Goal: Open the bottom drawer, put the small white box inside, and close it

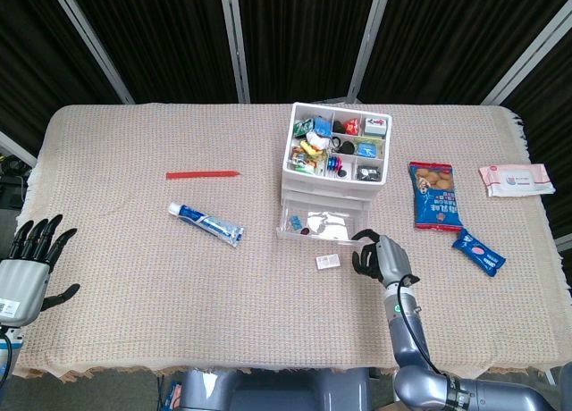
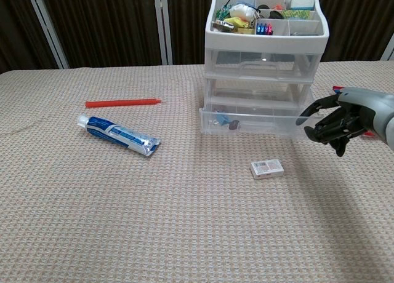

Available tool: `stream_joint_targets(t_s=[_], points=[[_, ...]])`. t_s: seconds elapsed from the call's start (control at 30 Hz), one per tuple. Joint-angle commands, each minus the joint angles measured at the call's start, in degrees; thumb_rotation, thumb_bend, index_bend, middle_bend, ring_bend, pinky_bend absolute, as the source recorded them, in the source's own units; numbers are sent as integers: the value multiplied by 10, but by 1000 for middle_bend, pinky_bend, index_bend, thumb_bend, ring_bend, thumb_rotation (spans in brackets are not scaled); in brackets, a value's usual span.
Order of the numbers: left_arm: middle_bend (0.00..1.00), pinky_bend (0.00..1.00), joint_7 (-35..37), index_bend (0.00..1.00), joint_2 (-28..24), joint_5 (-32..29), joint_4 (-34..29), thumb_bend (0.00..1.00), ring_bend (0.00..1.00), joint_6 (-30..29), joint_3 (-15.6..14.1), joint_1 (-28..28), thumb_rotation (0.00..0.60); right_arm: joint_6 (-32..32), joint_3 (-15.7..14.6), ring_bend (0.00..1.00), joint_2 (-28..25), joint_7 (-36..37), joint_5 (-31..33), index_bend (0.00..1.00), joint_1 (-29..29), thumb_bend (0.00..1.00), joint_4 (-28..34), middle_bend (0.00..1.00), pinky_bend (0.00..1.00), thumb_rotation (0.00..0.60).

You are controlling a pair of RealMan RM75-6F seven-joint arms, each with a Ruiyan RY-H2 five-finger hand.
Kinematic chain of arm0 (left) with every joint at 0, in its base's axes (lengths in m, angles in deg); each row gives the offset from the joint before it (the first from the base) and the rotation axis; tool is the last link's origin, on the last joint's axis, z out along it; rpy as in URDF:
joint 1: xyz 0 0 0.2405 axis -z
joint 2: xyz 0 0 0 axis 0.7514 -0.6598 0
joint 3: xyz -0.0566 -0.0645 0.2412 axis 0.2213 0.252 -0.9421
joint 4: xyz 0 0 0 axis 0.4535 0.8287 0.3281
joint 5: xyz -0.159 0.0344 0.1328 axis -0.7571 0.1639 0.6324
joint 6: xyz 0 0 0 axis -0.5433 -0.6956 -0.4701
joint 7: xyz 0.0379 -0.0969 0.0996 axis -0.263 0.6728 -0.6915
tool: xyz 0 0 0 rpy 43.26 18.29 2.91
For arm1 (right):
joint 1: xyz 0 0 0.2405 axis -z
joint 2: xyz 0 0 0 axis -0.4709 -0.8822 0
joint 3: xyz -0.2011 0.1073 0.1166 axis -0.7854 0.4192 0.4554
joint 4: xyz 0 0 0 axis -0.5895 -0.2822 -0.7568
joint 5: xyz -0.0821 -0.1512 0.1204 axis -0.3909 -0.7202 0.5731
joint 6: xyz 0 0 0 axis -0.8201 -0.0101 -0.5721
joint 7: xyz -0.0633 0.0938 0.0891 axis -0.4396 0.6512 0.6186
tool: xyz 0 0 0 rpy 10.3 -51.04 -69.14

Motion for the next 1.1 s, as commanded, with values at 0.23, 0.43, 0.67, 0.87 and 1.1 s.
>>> stream_joint_targets(t_s=[0.23,0.43,0.67,0.87,1.1], points=[[0,0,0,147,1,0,1,108,0,-2,1,-1,600,5,-6,716,-6,10,-32,163,9,354,10,754,642,600],[0,0,1,147,1,0,2,109,0,-2,1,0,600,0,-16,717,-18,14,-70,156,17,301,29,754,642,600],[0,0,1,147,2,2,3,109,0,-4,2,0,600,-18,-90,717,-48,9,-180,156,51,273,63,754,642,600],[0,0,4,147,5,7,6,109,0,-13,3,-2,600,-29,-151,719,-38,-28,-266,145,64,134,29,760,642,600],[0,0,11,147,10,11,13,112,0,-22,5,-3,600,-44,-198,723,3,-52,-367,161,76,107,-71,762,642,600]])
